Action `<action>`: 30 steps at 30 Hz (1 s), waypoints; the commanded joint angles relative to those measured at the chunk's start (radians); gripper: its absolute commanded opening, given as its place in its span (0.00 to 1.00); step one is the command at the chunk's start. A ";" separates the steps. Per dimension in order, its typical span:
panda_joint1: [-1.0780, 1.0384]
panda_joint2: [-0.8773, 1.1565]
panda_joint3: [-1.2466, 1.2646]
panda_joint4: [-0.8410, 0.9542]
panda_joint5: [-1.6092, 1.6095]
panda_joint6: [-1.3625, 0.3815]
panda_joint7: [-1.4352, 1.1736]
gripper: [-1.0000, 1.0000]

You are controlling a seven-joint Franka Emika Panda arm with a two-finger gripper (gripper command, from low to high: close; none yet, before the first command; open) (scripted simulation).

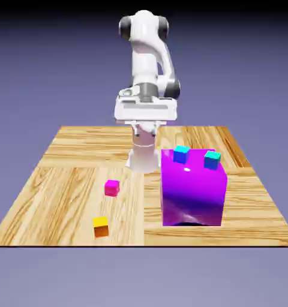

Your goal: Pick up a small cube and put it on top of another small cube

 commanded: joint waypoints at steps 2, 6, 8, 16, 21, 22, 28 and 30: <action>-0.055 0.061 0.031 0.030 -0.022 -0.025 0.087 0.50; -0.165 0.182 0.092 0.089 -0.067 -0.076 0.261 0.50; -0.220 0.243 0.123 0.118 -0.090 -0.101 0.348 0.50; -0.439 0.485 0.246 0.236 -0.179 -0.202 0.696 0.50; -0.576 0.637 0.323 0.310 -0.236 -0.266 0.913 0.50; -0.604 0.667 0.338 0.325 -0.247 -0.278 0.957 0.50; -0.768 0.849 0.430 0.413 -0.314 -0.354 1.218 0.50; -0.795 0.879 0.445 0.428 -0.325 -0.367 1.261 0.50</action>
